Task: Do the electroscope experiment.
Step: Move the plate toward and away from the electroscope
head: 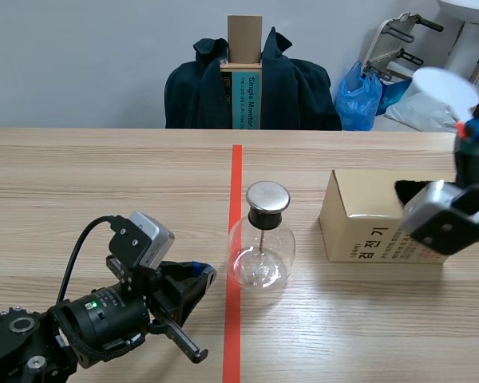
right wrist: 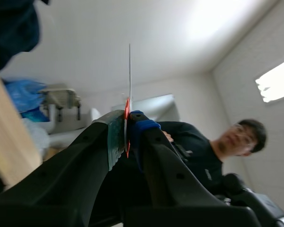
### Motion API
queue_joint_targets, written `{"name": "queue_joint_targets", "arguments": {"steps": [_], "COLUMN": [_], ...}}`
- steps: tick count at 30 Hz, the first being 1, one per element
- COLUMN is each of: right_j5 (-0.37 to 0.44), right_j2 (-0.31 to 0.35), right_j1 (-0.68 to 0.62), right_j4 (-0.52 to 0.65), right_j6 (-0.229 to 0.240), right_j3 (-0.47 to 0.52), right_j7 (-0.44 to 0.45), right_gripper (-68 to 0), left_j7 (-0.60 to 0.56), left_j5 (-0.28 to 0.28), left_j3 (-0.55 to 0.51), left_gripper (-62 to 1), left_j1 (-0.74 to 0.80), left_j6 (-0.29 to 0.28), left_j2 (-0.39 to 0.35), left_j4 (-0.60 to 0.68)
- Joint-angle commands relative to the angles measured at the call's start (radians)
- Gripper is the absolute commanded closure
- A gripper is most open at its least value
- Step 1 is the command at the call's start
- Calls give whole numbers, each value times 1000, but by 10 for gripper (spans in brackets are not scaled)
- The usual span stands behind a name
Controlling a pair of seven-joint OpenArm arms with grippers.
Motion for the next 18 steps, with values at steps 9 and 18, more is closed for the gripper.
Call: {"name": "queue_joint_targets", "arguments": {"steps": [9,18], "right_j5": [76,127], "right_j2": [15,15], "right_j1": [-97,-160], "right_j4": [243,272], "right_j6": [-61,-61], "right_j3": [182,258], "right_j7": [12,32], "right_gripper": [-8,-8], "left_j7": [-11,23], "left_j5": [-6,45], "left_j3": [-6,-12], "left_gripper": [-29,-29], "left_j1": [-14,0], "left_j6": [-2,-3], "left_j2": [10,-21], "left_j4": [14,32]}}
